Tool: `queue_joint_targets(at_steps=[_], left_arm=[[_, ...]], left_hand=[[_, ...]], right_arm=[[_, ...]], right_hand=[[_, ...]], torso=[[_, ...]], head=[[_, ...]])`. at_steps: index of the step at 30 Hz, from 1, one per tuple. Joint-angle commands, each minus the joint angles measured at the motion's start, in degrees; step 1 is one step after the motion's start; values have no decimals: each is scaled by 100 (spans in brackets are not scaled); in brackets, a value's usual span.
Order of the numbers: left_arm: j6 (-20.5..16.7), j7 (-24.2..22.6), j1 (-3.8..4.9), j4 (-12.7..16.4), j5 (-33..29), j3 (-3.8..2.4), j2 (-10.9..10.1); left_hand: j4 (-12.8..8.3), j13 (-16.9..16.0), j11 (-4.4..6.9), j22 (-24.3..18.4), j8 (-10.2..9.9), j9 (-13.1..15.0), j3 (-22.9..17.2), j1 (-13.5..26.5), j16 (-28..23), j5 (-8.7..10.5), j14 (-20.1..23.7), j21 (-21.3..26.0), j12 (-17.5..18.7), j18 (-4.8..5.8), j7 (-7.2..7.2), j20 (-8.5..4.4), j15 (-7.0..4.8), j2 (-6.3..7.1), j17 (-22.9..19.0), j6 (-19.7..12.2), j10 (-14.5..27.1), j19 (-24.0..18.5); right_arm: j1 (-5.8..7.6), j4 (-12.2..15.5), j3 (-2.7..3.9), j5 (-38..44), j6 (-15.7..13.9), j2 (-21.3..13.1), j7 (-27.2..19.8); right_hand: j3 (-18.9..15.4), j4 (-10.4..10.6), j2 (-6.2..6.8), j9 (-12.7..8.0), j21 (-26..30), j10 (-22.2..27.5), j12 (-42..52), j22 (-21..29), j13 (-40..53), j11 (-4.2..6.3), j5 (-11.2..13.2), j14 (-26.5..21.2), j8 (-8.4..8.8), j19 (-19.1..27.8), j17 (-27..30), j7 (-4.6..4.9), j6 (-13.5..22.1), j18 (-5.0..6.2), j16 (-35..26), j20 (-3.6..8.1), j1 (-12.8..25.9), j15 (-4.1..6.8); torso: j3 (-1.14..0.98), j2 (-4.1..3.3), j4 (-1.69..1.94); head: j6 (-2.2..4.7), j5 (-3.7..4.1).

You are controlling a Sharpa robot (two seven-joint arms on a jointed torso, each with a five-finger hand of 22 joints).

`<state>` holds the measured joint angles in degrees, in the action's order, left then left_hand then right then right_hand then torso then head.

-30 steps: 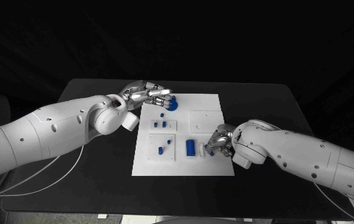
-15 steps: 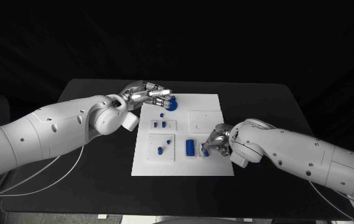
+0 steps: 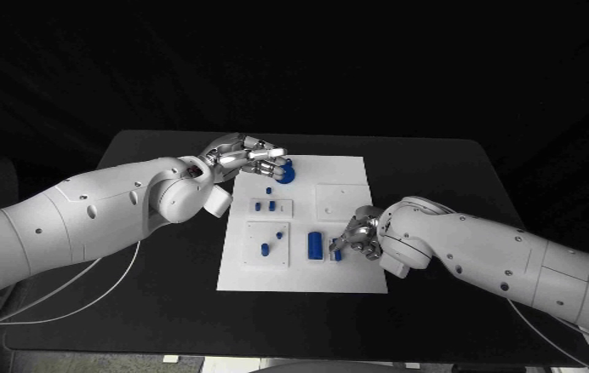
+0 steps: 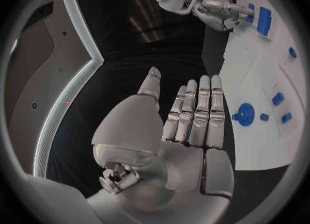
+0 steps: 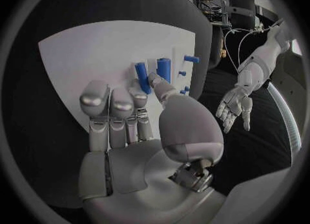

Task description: Assemble the parts on the task board

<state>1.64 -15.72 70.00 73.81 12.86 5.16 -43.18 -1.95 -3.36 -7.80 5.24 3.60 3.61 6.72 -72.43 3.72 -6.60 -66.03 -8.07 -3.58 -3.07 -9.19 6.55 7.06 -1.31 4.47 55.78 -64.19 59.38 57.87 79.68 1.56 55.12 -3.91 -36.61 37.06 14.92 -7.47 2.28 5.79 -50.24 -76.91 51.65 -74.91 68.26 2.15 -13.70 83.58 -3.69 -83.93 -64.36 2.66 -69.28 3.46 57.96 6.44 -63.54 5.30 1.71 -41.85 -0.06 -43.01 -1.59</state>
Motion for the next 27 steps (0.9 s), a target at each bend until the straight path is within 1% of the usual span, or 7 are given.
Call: queue_joint_targets(at_steps=[1,10,13,16,20,21,27], left_arm=[[97,-22,2,7,14,-3,18],[101,-4,3,6,17,-3,24],[101,-2,3,6,18,-3,27],[101,0,3,6,18,-3,28],[99,1,3,5,18,-3,28],[99,2,3,5,18,-3,28],[100,4,3,4,19,-3,32]], left_hand=[[30,-8,-7,-6,13,6,16,21,-17,16,-5,-38,9,-73,3,-17,15,-20,9,-29,31,-12],[37,-8,-8,-9,13,6,16,25,-17,15,-4,-41,9,-73,3,-17,16,-29,9,-29,32,-13],[37,-8,-8,-9,13,6,16,25,-17,15,-4,-41,9,-73,3,-17,16,-29,9,-29,32,-13],[37,-8,-8,-9,13,6,16,25,-17,15,-4,-41,9,-73,3,-17,16,-29,9,-29,32,-13],[39,-8,-8,-11,13,6,17,23,-17,14,-4,-42,9,-73,2,-17,16,-34,9,-30,34,-13],[42,-8,-9,-13,13,6,18,21,-18,11,-3,-44,10,-74,2,-17,17,-42,9,-31,36,-14],[42,-8,-9,-13,13,6,18,21,-18,11,-3,-44,10,-74,2,-17,17,-42,9,-31,36,-14]], right_arm=[[-7,-16,-13,79,169,48,21],[-7,-73,-29,152,180,94,28],[-7,-93,-36,173,164,110,27],[-7,-112,-42,182,154,126,22],[-8,-133,-55,188,148,143,17],[-8,-136,-59,189,151,146,15],[-8,-141,-75,192,170,151,4]], right_hand=[[-1,44,12,-8,27,-23,-20,-631,-4,25,39,20,5,-76,3,-10,-44,-59,-17,15,-81,12],[-23,85,24,-8,43,-18,-25,-630,-10,24,142,19,6,-78,4,-10,-44,-59,-20,15,-87,12],[-47,136,48,-9,52,-19,-25,-630,-13,21,328,18,5,-78,9,-4,-41,-58,-28,13,-83,9],[-70,239,94,-9,56,-21,-26,-630,-17,17,571,18,4,-81,7,0,-38,-56,-28,11,-77,8],[-61,526,249,-1,62,-26,-23,-631,-22,7,965,18,4,-85,4,11,-31,-52,-27,6,-110,1],[-34,661,317,8,71,-29,-18,-629,-23,-6,1001,20,2,-81,1,7,-33,-50,-25,2,-159,6],[-140,875,446,18,76,-23,-28,-630,-31,-6,1064,18,3,-85,-8,22,-16,-49,-25,2,-184,-4]], torso=[[0,0,2],[-1,-2,-4],[-4,0,-3],[-5,-2,-1],[-4,-2,-2],[-5,-3,-2],[-7,-3,-8]], head=[[-6,-11],[-17,-21],[-17,-27],[-20,-26],[-25,-28],[-28,-28],[-39,-31]])
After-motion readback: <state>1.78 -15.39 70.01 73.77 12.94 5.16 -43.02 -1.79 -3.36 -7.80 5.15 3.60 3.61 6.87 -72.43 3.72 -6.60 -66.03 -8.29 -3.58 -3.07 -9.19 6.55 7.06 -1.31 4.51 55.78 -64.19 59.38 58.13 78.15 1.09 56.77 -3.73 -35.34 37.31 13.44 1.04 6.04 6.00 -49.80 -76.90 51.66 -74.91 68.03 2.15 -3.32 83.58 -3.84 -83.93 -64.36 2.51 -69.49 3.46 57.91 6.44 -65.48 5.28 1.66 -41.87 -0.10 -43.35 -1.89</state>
